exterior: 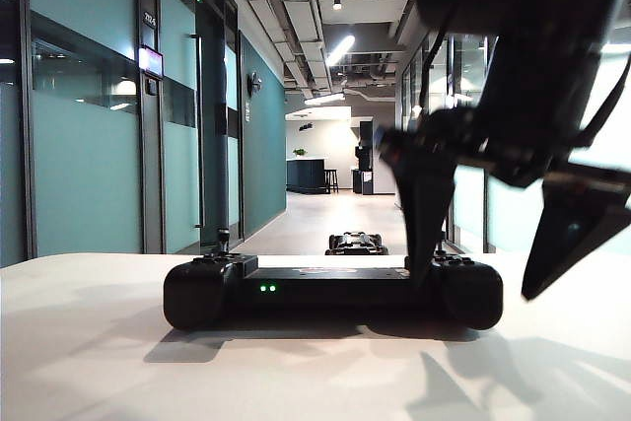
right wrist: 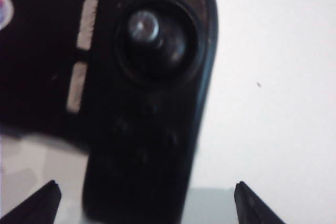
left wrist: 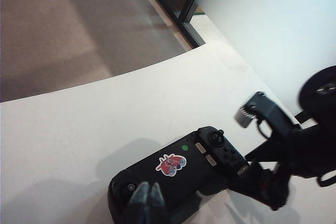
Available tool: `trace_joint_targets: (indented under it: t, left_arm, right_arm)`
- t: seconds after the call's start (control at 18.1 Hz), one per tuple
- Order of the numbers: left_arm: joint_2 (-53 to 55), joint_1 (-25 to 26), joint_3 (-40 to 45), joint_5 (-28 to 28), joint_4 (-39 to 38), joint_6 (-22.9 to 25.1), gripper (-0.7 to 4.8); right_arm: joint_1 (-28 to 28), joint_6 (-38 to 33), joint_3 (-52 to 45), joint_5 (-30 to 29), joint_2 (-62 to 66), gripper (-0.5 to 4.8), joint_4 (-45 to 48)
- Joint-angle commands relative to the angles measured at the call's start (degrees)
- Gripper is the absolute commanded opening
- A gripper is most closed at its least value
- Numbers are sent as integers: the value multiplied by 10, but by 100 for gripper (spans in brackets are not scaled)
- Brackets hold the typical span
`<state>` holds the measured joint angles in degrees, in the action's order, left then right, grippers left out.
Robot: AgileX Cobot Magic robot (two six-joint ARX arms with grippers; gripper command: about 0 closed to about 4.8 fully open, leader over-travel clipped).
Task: Push the left joystick on the remote control sitting on the white table forward to make the robot dog walk in a straight line until it approaches the door.
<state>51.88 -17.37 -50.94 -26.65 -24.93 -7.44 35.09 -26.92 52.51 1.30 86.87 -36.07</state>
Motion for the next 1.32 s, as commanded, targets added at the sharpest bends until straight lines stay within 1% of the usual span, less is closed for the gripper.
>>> trace_joint_targets:
  t: [0.06, 0.11, 0.5, 0.55, 0.61, 0.66, 0.77, 0.83, 1.27, 1.32]
  left_arm:
    - [-1, 0, -3, -6, 4, -1, -5]
    - [-1, 0, -3, -6, 4, -1, -5]
    - [-1, 0, -3, -6, 3, -1, -5]
    - [-1, 0, -3, -6, 3, -1, -5]
    - [-1, 0, -3, -6, 3, -1, -5]
    - [-1, 0, -3, -6, 3, -1, -5]
    - [-1, 0, -3, -6, 3, -1, -5]
    - [-1, 0, -3, -6, 3, -1, -6]
    - [-1, 0, -3, -6, 2, -1, -5]
    - [-1, 0, -3, -6, 2, -1, -5]
  right_arm:
    - [0, 2, 2, 1, 12, 438, 21]
    - [0, 1, 2, 1, 18, 430, 23]
    - [0, -2, 2, 3, 38, 427, 48]
    - [0, -5, 2, 3, 38, 409, 50]
    - [0, -11, 2, 3, 38, 375, 51]
    - [0, -14, 2, 3, 38, 358, 50]
    - [0, -14, 2, 3, 39, 302, 50]
    - [0, -14, 2, 3, 39, 290, 50]
    - [0, -17, 2, 2, 39, 290, 52]
    - [0, -17, 2, 2, 39, 267, 51]
